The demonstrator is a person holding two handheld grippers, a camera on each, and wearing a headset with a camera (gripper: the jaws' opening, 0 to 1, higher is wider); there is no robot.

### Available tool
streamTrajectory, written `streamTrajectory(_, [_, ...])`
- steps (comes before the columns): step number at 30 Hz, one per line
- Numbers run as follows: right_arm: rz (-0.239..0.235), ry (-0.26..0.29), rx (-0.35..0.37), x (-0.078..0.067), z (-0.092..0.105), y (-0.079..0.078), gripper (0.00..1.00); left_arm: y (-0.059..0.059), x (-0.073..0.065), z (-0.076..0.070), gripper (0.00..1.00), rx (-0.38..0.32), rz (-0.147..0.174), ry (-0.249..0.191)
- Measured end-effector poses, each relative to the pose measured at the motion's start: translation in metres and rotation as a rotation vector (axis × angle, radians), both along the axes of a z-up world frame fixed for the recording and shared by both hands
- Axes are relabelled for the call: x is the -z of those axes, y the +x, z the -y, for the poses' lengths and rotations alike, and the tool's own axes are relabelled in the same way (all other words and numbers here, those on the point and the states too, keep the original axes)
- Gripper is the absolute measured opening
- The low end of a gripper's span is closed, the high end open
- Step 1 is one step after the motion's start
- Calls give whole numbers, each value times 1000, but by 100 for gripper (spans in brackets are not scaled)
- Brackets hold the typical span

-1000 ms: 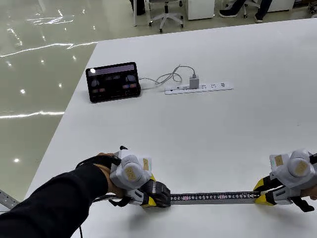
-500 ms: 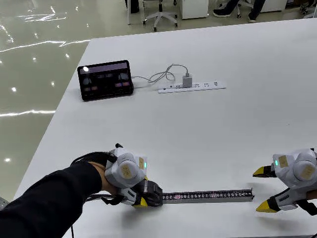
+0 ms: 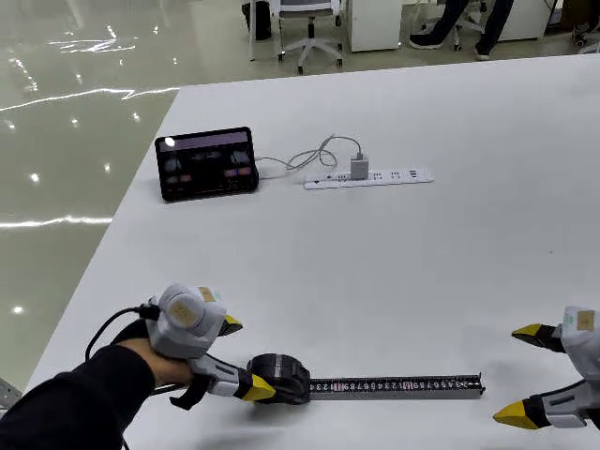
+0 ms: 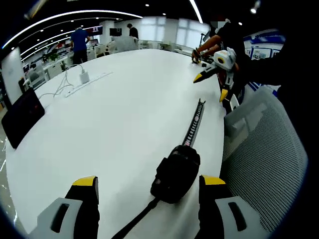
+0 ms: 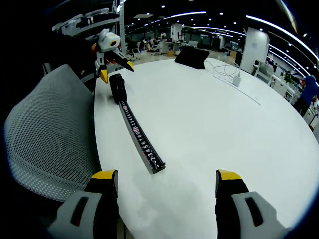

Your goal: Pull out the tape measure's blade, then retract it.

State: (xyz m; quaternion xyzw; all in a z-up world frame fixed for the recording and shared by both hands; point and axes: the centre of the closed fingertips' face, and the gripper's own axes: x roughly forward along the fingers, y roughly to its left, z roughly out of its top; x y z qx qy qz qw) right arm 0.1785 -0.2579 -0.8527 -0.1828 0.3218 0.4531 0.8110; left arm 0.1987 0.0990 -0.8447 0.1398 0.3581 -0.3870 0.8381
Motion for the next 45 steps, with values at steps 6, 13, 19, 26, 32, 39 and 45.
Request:
streamTrajectory(6, [17, 71, 157, -8, 13, -8, 78, -4, -4, -24, 96, -111, 88, -30])
streamTrajectory(13, [18, 61, 225, -9, 33, -22, 91, -18, -4, -36, 100, -222, 66, -96])
streamTrajectory(19, [59, 61, 338, -14, 62, -44, 100, -28, -19, -32, 100, -245, 95, -130])
streamTrajectory(26, [60, 65, 368, -14, 69, -63, 100, -37, -17, -42, 100, -258, 98, -154])
streamTrajectory(32, [72, 55, 351, -16, 63, -68, 100, -34, -27, -36, 100, -260, 109, -146])
streamTrajectory(39, [64, 36, 354, -18, 68, -67, 100, -28, -37, -25, 100, -248, 116, -103])
streamTrajectory(45, [61, 0, 301, -20, 64, -62, 100, -27, -48, -4, 100, -280, 54, -127])
